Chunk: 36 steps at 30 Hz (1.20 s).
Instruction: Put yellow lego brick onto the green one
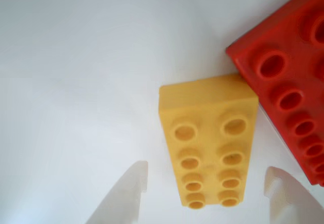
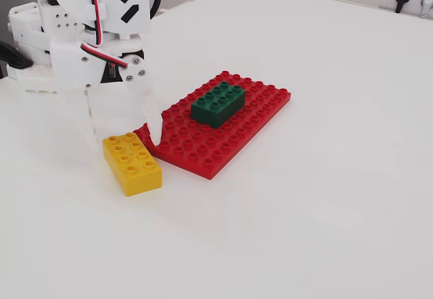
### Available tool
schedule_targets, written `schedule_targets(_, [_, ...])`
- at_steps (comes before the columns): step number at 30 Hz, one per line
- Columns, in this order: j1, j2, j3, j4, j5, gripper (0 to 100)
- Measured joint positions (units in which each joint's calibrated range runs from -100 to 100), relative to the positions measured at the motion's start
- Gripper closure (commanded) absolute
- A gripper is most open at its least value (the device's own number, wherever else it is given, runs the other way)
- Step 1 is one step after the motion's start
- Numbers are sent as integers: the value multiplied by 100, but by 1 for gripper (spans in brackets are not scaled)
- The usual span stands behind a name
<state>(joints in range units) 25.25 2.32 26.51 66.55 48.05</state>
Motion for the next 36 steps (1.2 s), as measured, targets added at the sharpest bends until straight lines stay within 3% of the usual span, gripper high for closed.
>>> schedule_targets(23, [15,93,523,-691,203,75])
schedule_targets(29, [15,93,541,-683,203,88])
schedule_targets(36, [15,93,541,-717,203,88])
